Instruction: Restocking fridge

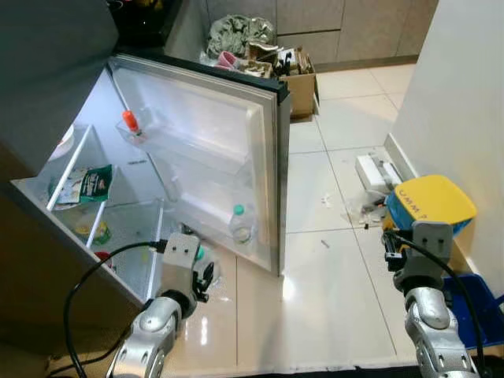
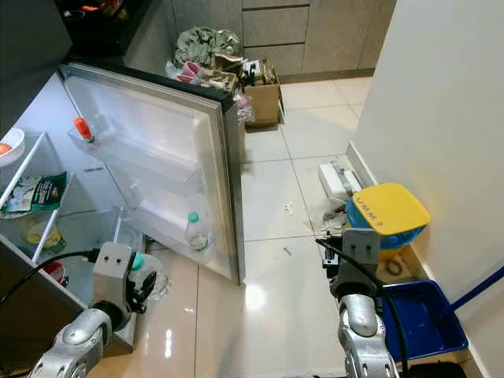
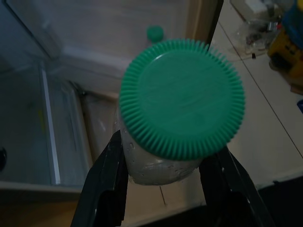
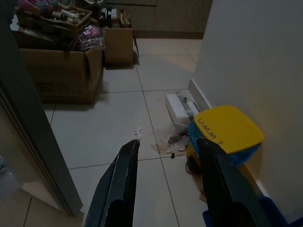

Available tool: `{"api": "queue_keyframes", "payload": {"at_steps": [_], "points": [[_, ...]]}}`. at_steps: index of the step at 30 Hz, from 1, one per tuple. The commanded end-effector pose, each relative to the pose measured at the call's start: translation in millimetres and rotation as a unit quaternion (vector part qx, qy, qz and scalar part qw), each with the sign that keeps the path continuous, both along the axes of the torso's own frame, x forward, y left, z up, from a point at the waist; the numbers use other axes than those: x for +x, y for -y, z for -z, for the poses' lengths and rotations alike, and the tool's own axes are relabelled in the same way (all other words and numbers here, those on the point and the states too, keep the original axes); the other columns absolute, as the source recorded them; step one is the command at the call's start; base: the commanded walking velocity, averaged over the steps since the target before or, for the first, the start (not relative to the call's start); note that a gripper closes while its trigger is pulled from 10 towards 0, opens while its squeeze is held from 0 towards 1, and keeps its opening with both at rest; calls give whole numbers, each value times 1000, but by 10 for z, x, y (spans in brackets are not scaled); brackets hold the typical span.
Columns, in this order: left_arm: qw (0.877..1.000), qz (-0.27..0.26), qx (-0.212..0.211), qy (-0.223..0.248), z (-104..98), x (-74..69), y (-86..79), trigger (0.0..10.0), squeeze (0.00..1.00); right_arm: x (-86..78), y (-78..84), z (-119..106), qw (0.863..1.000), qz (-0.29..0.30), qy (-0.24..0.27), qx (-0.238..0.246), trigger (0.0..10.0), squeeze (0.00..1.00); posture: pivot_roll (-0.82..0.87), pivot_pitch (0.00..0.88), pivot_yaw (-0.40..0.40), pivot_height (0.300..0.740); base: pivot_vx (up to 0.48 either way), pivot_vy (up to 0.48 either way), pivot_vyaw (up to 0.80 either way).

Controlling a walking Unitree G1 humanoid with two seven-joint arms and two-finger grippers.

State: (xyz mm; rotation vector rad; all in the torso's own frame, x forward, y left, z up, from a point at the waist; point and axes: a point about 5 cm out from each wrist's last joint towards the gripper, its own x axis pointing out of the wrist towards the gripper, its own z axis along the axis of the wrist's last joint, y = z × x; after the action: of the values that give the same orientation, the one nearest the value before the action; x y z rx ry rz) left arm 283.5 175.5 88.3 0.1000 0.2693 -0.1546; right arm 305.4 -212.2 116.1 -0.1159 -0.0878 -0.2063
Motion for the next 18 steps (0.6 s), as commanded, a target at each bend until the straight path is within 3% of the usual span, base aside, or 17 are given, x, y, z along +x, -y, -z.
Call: {"api": "queue_keyframes", "payload": {"at_steps": [1,18], "points": [[1000,-10,9,-7,79,-14,-3,10000,0,-8,-11,48,1000,-1,-5,3,10000,0,-136,145,88,707,322,0,0],[1000,-17,13,3,118,26,8,10000,0,-9,1,70,1000,-9,-8,1,10000,0,-143,134,81,707,311,0,0]]}}
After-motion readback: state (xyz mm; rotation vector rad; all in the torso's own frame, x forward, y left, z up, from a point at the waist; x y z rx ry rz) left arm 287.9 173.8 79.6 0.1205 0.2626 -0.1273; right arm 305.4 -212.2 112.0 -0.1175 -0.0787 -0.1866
